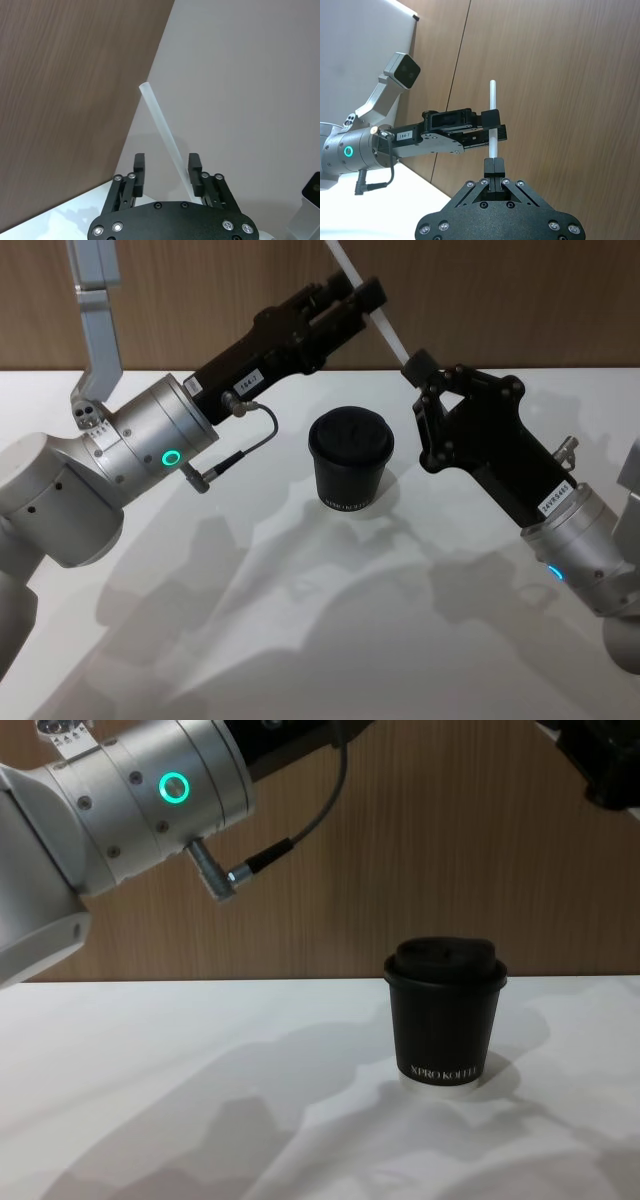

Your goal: Pick up the straw with one hand, pass it to the other hand, and insert it into the cup.

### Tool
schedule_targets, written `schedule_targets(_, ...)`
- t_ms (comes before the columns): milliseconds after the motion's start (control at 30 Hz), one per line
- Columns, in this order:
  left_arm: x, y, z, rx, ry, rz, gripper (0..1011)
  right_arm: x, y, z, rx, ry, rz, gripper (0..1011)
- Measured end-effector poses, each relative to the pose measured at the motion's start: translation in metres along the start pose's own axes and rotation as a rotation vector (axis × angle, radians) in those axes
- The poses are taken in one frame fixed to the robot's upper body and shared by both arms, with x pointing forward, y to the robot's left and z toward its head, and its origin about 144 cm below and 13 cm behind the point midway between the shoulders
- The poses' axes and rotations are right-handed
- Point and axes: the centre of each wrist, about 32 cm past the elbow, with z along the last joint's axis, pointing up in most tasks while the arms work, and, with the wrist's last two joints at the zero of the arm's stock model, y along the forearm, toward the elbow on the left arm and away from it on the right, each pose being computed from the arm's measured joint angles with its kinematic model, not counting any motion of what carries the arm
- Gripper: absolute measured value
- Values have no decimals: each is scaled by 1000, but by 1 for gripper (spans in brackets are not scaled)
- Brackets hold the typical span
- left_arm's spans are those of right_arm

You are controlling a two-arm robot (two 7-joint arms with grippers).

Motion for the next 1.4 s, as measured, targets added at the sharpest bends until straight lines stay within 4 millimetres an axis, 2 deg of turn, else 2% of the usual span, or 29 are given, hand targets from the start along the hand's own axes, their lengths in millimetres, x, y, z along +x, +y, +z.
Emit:
schedule_targets(400,1,0,0,-1,7,-4,199,0,0,0,0,0,0,0)
schedule_targets(1067,1,0,0,-1,9,-3,66,0,0,0,1,0,0,7)
schedule_targets(1400,1,0,0,-1,9,-2,10,0,0,0,1,0,0,269)
